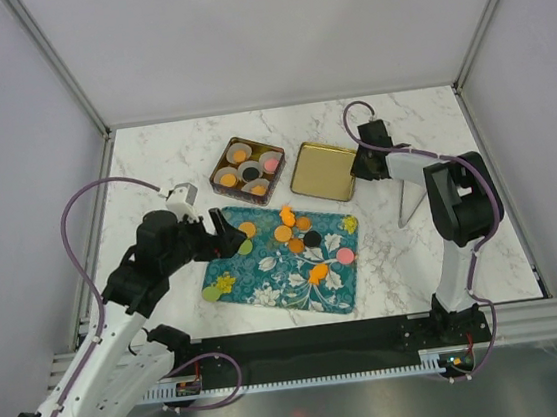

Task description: Pack the cookies

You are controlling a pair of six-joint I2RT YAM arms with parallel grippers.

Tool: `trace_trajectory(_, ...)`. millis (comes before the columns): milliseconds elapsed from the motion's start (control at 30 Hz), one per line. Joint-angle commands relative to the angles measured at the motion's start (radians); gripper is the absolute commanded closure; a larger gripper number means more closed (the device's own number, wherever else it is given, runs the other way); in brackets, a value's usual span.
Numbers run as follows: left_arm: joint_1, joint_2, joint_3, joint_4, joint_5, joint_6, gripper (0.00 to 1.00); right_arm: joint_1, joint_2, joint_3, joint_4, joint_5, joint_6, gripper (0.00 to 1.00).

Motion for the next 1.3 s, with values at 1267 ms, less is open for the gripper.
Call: trace_trajectory(1267, -0.003, 0.811, 0.384, 0.666, 0.233, -0.223, 0.11, 0.128, -0.486, -0.01, -0.16, -0.37, -0.051, 1.0)
